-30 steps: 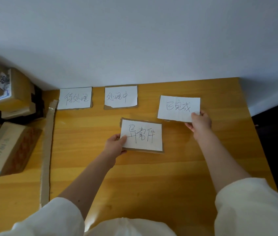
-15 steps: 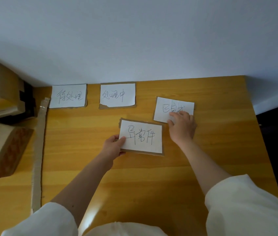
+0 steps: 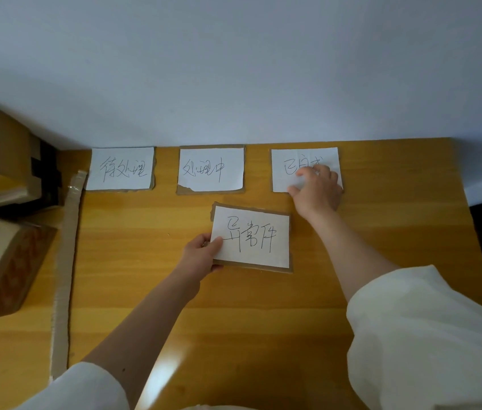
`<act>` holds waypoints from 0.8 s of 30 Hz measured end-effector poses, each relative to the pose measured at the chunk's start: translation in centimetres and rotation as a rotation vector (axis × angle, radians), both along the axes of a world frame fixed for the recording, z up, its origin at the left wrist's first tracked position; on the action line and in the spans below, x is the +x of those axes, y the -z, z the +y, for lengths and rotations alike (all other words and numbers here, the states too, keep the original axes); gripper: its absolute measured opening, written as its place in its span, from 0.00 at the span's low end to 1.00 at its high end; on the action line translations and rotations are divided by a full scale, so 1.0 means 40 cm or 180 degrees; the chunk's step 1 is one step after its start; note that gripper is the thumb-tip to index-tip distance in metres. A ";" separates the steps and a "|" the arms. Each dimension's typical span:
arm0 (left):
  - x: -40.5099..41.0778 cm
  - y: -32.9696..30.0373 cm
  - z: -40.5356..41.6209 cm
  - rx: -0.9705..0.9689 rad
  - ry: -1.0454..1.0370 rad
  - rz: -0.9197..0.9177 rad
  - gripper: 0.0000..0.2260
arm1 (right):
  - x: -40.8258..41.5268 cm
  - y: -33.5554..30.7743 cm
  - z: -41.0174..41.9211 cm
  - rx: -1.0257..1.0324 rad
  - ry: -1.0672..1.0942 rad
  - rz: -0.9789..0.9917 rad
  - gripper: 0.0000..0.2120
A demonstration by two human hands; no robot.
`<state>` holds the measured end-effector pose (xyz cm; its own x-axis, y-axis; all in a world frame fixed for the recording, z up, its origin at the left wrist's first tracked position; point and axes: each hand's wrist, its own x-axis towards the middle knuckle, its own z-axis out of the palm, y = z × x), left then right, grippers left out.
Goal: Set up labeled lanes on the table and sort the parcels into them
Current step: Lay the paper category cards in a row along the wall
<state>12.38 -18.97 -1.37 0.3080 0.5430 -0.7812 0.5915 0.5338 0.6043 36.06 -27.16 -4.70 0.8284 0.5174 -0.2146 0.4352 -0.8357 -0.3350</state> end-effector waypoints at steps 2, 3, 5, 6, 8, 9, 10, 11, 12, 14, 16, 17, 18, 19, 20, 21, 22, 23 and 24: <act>0.005 0.002 0.005 -0.0005 0.0015 -0.0001 0.09 | 0.007 0.001 0.011 0.0006 0.0005 -0.0017 0.18; 0.008 0.002 0.007 -0.0008 0.0021 0.0006 0.10 | 0.009 0.002 0.015 0.0006 0.0004 -0.0024 0.18; 0.014 0.004 0.010 -0.0016 0.0022 0.0013 0.11 | 0.011 0.004 0.023 -0.0001 0.0009 -0.0027 0.18; 0.016 0.005 0.010 -0.0027 0.0021 0.0010 0.11 | 0.013 0.005 0.025 -0.0012 0.0013 -0.0022 0.18; 0.019 0.006 0.011 -0.0043 0.0033 0.0003 0.10 | 0.017 0.008 0.029 -0.0022 0.0016 -0.0007 0.18; 0.021 0.006 0.011 -0.0057 0.0042 -0.0004 0.10 | 0.020 0.009 0.030 -0.0018 0.0019 0.0001 0.18; 0.023 0.006 0.011 -0.0070 0.0048 -0.0012 0.11 | 0.021 0.009 0.031 -0.0011 0.0022 0.0005 0.18; 0.024 0.006 0.012 -0.0073 0.0054 -0.0016 0.11 | 0.023 0.009 0.032 -0.0005 0.0022 0.0004 0.18; 0.026 0.006 0.012 -0.0071 0.0059 -0.0020 0.10 | 0.024 0.009 0.033 0.0000 0.0023 0.0003 0.18; 0.030 0.005 0.013 -0.0068 0.0049 -0.0033 0.09 | 0.025 0.007 0.033 0.0012 0.0022 0.0002 0.18; 0.034 0.004 0.013 -0.0057 0.0024 -0.0034 0.09 | 0.027 0.005 0.030 0.0019 -0.0001 0.0020 0.18; 0.035 0.004 0.012 -0.0060 0.0010 -0.0033 0.09 | 0.028 0.005 0.027 0.0033 -0.0023 0.0051 0.18; 0.037 0.003 0.011 -0.0070 -0.0010 -0.0044 0.10 | 0.030 0.005 0.024 0.0069 -0.0044 0.0096 0.18; 0.039 0.001 0.009 -0.0082 -0.0021 -0.0057 0.10 | 0.031 0.005 0.019 0.0130 -0.0062 0.0150 0.18; 0.041 -0.001 0.008 -0.0088 -0.0015 -0.0065 0.10 | 0.030 0.005 0.013 0.0212 -0.0068 0.0202 0.18; 0.042 -0.004 0.006 -0.0092 0.0002 -0.0071 0.11 | 0.029 0.004 0.005 0.0311 -0.0054 0.0234 0.18; 0.045 -0.006 0.005 -0.0100 0.0011 -0.0083 0.11 | 0.025 0.002 -0.005 0.0433 -0.0015 0.0236 0.19; 0.047 -0.009 0.003 -0.0112 0.0015 -0.0099 0.11 | 0.019 -0.002 -0.017 0.0593 0.0061 0.0230 0.19; 0.049 -0.011 0.001 -0.0126 0.0015 -0.0121 0.11 | 0.010 -0.005 -0.032 0.0792 0.0184 0.0249 0.19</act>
<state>14.34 -18.95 -0.92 0.3403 0.5104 -0.7897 0.5712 0.5549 0.6048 36.45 -28.45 -4.49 0.8441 0.5145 -0.1513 0.3537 -0.7462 -0.5640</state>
